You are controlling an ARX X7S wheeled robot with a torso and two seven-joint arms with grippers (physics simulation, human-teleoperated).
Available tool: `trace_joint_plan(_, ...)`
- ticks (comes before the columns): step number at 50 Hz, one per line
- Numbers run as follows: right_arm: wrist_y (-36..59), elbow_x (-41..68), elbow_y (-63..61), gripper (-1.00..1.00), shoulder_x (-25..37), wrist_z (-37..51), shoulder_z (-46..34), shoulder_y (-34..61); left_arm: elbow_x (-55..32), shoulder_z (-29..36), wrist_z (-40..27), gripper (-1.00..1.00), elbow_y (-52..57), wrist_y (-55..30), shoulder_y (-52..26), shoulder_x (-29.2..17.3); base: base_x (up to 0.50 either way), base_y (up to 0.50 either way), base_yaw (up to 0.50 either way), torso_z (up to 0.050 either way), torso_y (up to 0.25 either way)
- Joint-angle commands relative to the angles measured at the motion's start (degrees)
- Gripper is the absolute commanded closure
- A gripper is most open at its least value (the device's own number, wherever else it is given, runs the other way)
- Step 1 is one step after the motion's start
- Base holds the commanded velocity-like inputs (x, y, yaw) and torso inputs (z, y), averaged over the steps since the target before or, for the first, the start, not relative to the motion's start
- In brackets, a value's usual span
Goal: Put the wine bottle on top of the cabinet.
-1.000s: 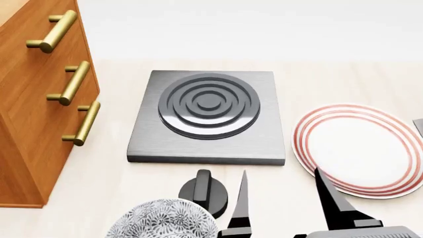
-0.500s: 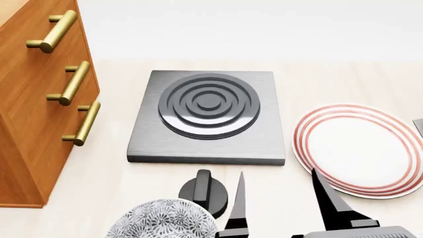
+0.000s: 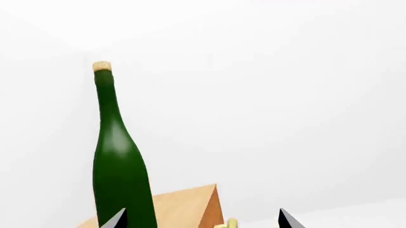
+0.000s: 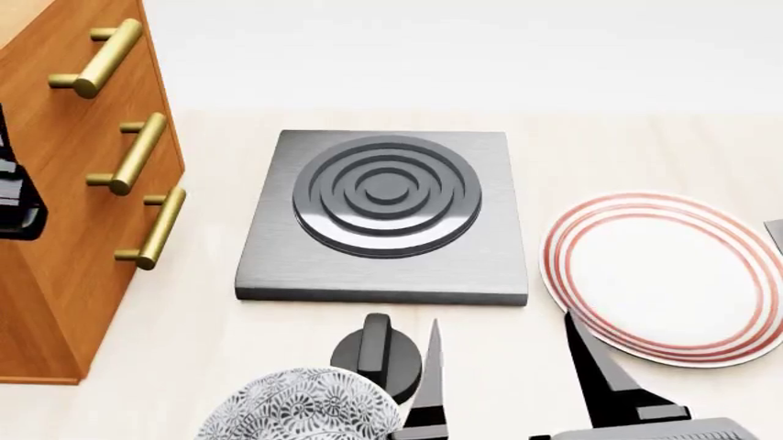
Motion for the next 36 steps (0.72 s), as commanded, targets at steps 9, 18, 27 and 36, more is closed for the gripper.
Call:
trace_joint_plan(9, 0.45, -0.54, -0.80, -1.00, 0.02, 0.36, -1.45, 0.57, 4.33, 4.96, -3.16, -1.00, 11.60, 8.54, 16.94, 1.15, 0.00, 0.00, 0.00, 0.000, 0.000)
trace_joint_plan(18, -0.31, -1.49, 0.14, -1.00, -0.39, -0.01, -2.67, 0.69, 5.84, 5.73, -3.73, -1.00, 12.21, 11.69, 21.26, 1.09, 0.00, 0.00, 0.00, 0.000, 0.000)
trace_joint_plan(27, 0.66, -1.39, -1.64, -1.00, 0.31, 0.83, -2.43, 0.98, 6.26, 6.89, -4.19, -1.00, 13.69, 12.86, 23.17, 1.62, 0.00, 0.00, 0.00, 0.000, 0.000)
trace_joint_plan(36, 0.46, -1.57, -1.62, -1.00, 0.50, 1.06, -2.36, 1.10, 7.86, 9.93, -3.96, -1.00, 13.35, 12.25, 22.06, 2.28, 0.00, 0.00, 0.00, 0.000, 0.000)
